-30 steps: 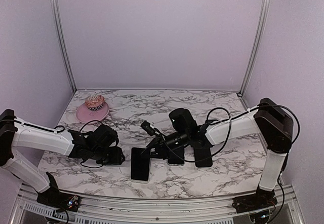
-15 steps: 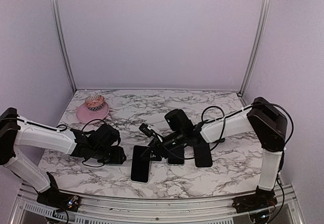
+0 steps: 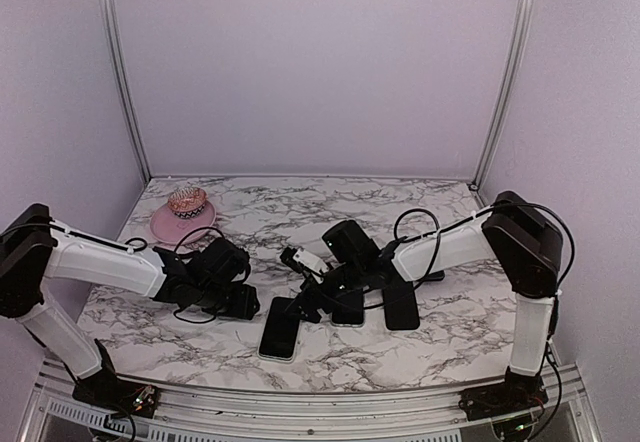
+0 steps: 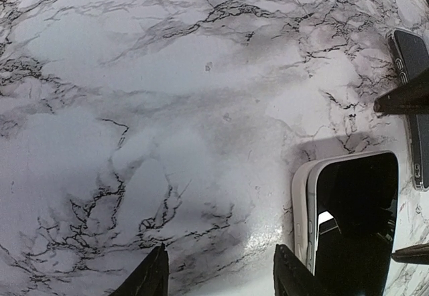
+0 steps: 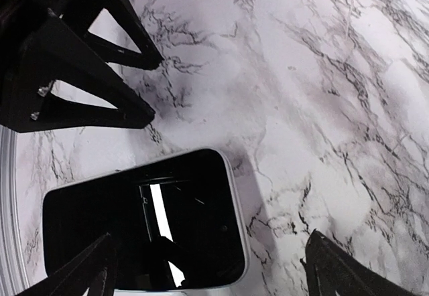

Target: Put the phone into the phone case

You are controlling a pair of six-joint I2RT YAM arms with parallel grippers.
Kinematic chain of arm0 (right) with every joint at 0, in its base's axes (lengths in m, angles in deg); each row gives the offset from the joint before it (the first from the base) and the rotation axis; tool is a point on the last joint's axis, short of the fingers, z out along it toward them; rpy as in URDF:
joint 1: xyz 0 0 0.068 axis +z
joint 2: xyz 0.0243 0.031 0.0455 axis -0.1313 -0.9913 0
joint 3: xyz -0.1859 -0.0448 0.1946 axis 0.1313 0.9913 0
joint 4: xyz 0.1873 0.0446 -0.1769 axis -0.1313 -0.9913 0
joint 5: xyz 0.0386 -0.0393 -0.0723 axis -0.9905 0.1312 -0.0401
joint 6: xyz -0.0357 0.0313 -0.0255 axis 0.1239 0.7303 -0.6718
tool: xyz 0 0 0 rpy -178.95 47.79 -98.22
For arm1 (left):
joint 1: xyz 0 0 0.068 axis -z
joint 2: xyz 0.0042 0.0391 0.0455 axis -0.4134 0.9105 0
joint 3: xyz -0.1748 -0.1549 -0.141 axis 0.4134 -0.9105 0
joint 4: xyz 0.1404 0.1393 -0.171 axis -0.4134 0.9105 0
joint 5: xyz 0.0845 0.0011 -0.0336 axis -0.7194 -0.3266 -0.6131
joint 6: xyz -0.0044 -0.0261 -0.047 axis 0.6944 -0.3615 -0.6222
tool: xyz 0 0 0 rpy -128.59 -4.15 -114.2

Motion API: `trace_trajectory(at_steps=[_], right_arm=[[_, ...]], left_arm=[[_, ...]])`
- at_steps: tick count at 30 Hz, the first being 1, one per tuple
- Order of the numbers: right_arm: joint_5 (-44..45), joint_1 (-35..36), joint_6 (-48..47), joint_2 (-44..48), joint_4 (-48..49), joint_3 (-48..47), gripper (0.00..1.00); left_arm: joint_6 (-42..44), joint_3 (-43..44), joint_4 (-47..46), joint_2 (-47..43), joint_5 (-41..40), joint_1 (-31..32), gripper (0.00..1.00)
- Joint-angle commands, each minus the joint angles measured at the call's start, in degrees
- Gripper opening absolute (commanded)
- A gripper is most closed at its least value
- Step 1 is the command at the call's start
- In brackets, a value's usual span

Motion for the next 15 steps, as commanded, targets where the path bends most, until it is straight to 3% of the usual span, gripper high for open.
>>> trace_trajectory(at_steps=[1,5,9,15], right_arm=[[8.30,-0.02,-1.84,0.91,-1.96,-1.60,0.99],[14.33,0.49,0.08,1.88,-6.43,-3.91,0.98],[17.98,2.90,11.00,5.62,-11.76,-2.57,0.91],[14.68,6.68,27.42,9.56,-11.76,4.20,0.59]], left_arm=[[3.07,1.92,0.10,1.78,0.34,0.34,0.55],[3.58,1.54,0.09,1.64,2.49,0.72,0.52],[5.74,-0.75,-0.26,-2.34,5.62,2.61,0.50],[4.93,-4.95,-2.32,-5.51,9.75,2.80,0.45]])
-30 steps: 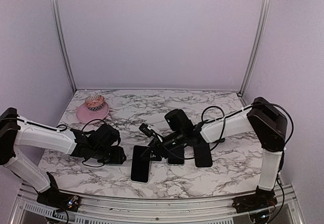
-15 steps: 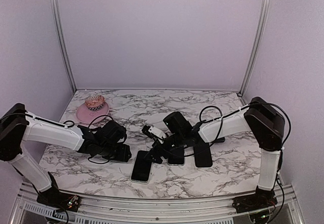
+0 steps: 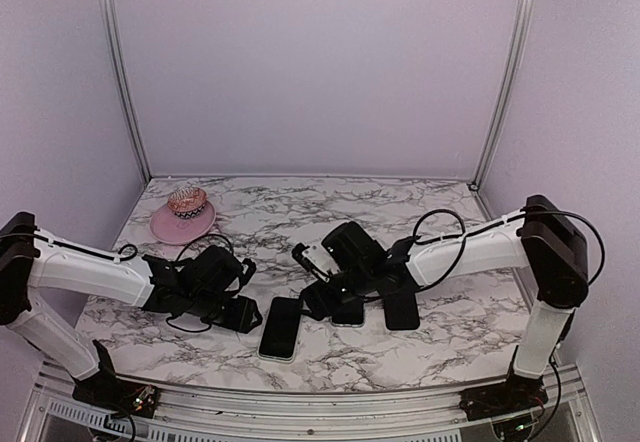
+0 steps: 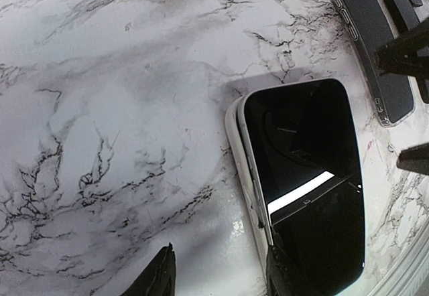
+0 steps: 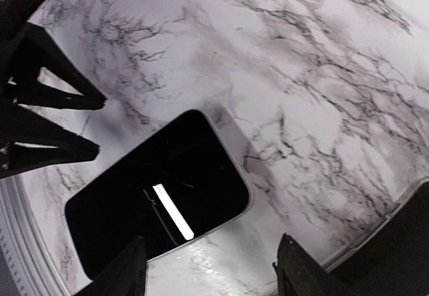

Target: Put the phone into the phone case

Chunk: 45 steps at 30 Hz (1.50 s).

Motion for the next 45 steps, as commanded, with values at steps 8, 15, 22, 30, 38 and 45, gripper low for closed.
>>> trace_trajectory(at_steps=[8,15,22,30,38,45], right_arm=[[-3.61,7.72,15.66,-0.79,-2.49,0.82,0.42],[-1.07,9.80,18.21,-2.57,-3.60,1.30,0.34],[11.64,12.47,18.01,-7.74,-17.40,-5.19,0.26],[17.18,13.93,19.00,-8.34,-24.11,-3.89,0.25],[19.06,6.66,17.36,1.23,-23.71,-3.68,0.43],[20.21,6.96,18.29,5.68,-26.26,-3.31,0.81]], left_arm=[[0.78,-4.11,-4.64,-1.16,8.87,1.03,0.45],[0.88,-4.70,-5.46,1.22,12.34,1.78,0.45],[0.76,-4.47,-3.08,2.44,14.23,2.14,0.39],[3.29,-4.59,2.00,5.48,18.93,3.50,0.37],[1.11,0.39,-8.41,6.48,28.09,4.16,0.44],[-2.80,-3.53,-17.81,-0.16,29.31,3.98,0.54]])
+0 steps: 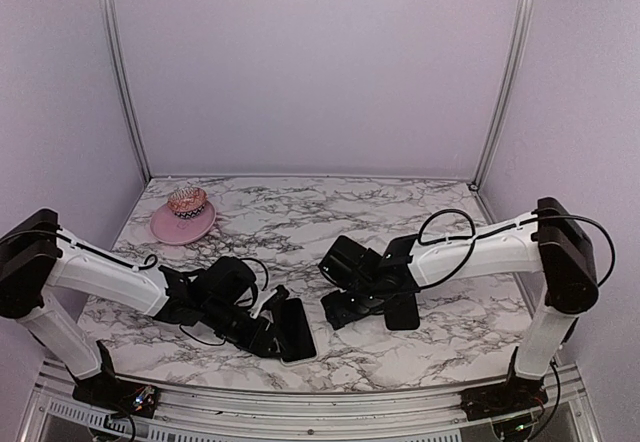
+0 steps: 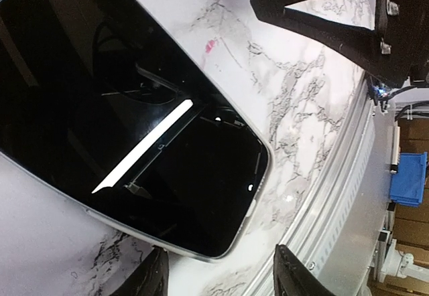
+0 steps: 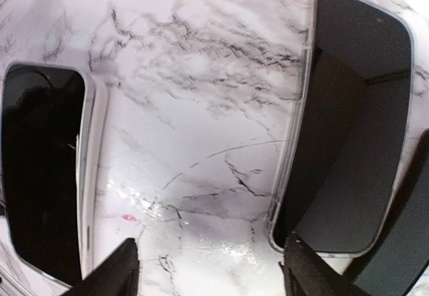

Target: Put the phone into the phone case

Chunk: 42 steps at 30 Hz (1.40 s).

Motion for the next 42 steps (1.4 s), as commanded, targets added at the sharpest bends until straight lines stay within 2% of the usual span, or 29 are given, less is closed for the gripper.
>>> trace_trajectory(at_steps=[1,2,5,7,8,11,14,20,23,27,32,39,42], right_arm=[[1.68,2.95,0.91,2.15,-2.28,-1.92,0.91],[1.68,4.25,1.69,1.27,-1.99,-3.19,0.98],[1.31,7.34,3.92,-3.96,-2.32,-9.69,0.99],[1.66,8.60,5.74,-8.20,-5.72,-15.08,0.99],[1.85,9.06,6.49,-10.51,-6.99,-17.24,0.99],[2.91,10.20,7.89,-14.88,-11.98,-22.73,0.99],[4.54,10.69,9.10,-18.15,-17.18,-27.09,0.99],[3.71,11.73,8.44,-22.22,-20.63,-31.11,0.99],[2.74,11.74,8.00,-23.88,-22.04,-30.23,0.98],[0.91,11.74,8.39,-22.11,-20.59,-26.29,0.86],[-0.39,11.80,8.36,-20.20,-18.49,-23.84,0.65],[3.28,11.74,5.84,-17.66,-15.63,-21.97,0.40],[6.60,11.74,2.69,-13.85,-10.50,-19.39,0.31]], left_arm=[[-3.13,-3.41,-7.39,-8.77,-1.31,-0.45,0.54],[-3.92,-4.55,-6.96,-12.79,-6.47,-1.39,0.56],[-7.17,-7.39,-2.57,-24.78,-25.28,-5.69,0.66],[-7.15,-7.33,1.60,-29.34,-33.30,-8.29,0.70],[-6.60,-6.75,3.30,-29.82,-34.71,-9.31,0.73],[-4.46,-3.83,8.43,-26.74,-34.22,-10.82,0.78],[-3.74,-2.18,8.02,-24.35,-31.15,-10.91,0.79],[-2.52,-2.66,6.51,-23.98,-29.07,-10.97,0.79],[-2.09,-2.75,6.56,-24.16,-29.10,-10.89,0.79],[-1.32,-2.47,6.77,-23.54,-28.80,-10.96,0.79],[-0.47,-1.55,6.78,-21.32,-27.55,-10.93,0.78],[-0.51,-0.88,5.30,-15.93,-22.51,-10.96,0.78],[-0.43,-1.66,-0.03,-14.65,-18.05,-10.97,0.80]])
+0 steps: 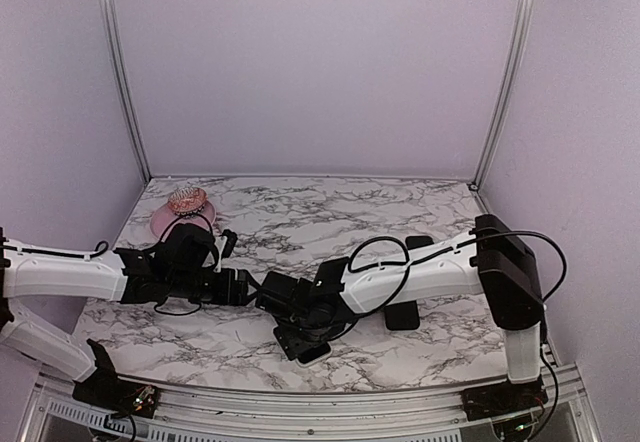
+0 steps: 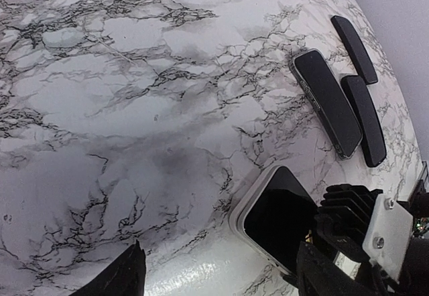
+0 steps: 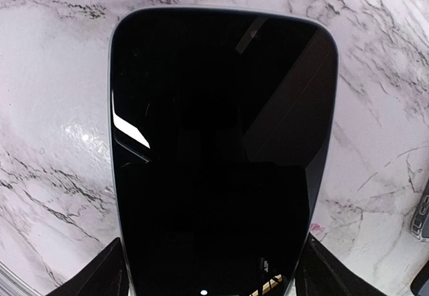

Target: Put the phone into the phone case

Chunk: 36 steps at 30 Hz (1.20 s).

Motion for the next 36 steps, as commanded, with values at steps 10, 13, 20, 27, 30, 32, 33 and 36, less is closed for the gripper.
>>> trace_trajectory(at_steps=[10,13,20,27,30,32,33,36], right_arm=[[14.99,1.45,-18.74,21.09,32.93,23.30,0.19],[16.53,2.50,-23.64,24.63,39.72,27.32,0.19],[17.63,3.13,-28.28,28.07,47.61,30.83,0.18],[17.34,3.12,-29.89,28.98,49.86,31.93,0.19],[14.90,2.85,-29.94,29.43,49.83,32.59,0.46],[12.50,2.27,-29.99,30.74,49.72,33.95,0.83],[10.61,1.62,-30.27,31.96,49.78,35.17,0.95],[-1.05,-1.84,-34.05,37.28,51.44,40.55,0.99]], left_arm=[[0.91,3.01,-14.88,5.34,18.02,-0.23,0.90],[1.54,4.16,-15.26,4.82,19.02,-0.24,0.89],[1.24,5.05,-18.40,3.59,23.03,-0.27,0.67],[1.26,4.73,-18.84,3.33,25.82,-0.10,0.11],[3.69,3.87,-18.80,3.01,26.00,0.09,0.00],[6.78,2.67,-18.64,2.97,25.57,0.29,0.00],[8.62,2.06,-18.42,3.07,24.54,0.41,0.00],[16.11,2.52,-14.91,3.78,21.44,2.51,0.00]])
